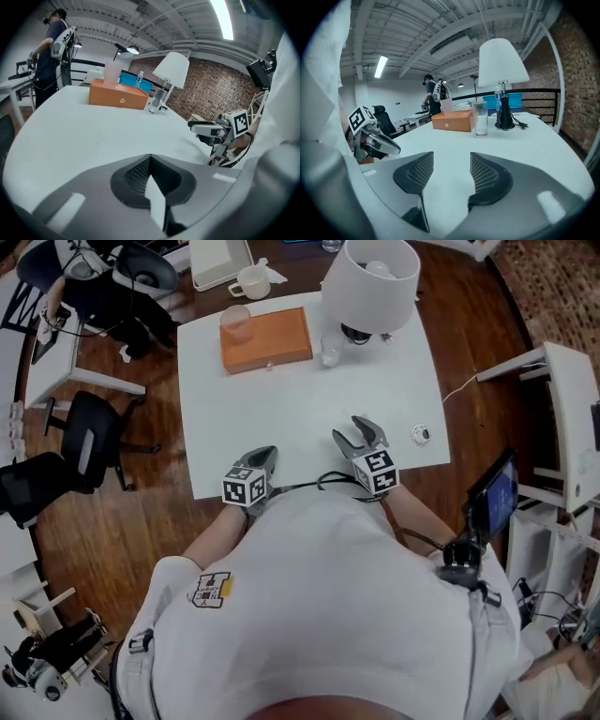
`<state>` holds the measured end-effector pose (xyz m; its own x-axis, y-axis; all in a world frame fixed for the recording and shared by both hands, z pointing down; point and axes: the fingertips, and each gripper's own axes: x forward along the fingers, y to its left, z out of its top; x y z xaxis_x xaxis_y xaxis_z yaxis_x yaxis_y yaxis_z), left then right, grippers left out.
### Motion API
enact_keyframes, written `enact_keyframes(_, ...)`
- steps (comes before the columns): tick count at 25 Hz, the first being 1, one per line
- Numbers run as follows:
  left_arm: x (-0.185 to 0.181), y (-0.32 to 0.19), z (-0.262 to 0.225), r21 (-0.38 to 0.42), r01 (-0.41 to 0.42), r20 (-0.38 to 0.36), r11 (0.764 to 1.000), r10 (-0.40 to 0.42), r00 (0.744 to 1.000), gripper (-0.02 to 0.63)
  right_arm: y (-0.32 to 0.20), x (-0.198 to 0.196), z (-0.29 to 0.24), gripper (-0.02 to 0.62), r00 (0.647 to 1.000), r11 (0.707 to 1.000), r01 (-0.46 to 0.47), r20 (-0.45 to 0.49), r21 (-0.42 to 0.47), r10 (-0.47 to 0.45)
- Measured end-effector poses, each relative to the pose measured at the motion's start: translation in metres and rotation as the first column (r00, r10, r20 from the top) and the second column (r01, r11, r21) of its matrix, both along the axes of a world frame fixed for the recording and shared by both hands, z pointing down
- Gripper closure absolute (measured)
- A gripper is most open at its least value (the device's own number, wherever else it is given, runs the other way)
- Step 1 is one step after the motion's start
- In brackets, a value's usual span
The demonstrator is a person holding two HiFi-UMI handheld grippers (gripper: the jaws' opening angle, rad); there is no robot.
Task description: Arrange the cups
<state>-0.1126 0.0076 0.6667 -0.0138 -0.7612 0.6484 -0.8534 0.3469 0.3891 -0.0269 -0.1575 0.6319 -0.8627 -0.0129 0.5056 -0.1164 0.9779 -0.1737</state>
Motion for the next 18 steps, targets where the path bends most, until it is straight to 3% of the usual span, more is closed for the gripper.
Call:
enact_keyframes(5,0.005,-0.008,0.003,-0.004,-0.018,-0.003,1.0,0.018,1.0,0.606,-0.008,0.003,0.005,0.38,1.0,1.0,-0.024,-0.001,-0.008,0.024)
enact_keyframes(18,0.013,-0.016,-0.002,0.038,-0.013,0.006,0.999,0.012,1.0,0.606,-0.008,-0.004,-0.001,0.383,1.0,1.0,0.013,-0.003,0.026,-0.013)
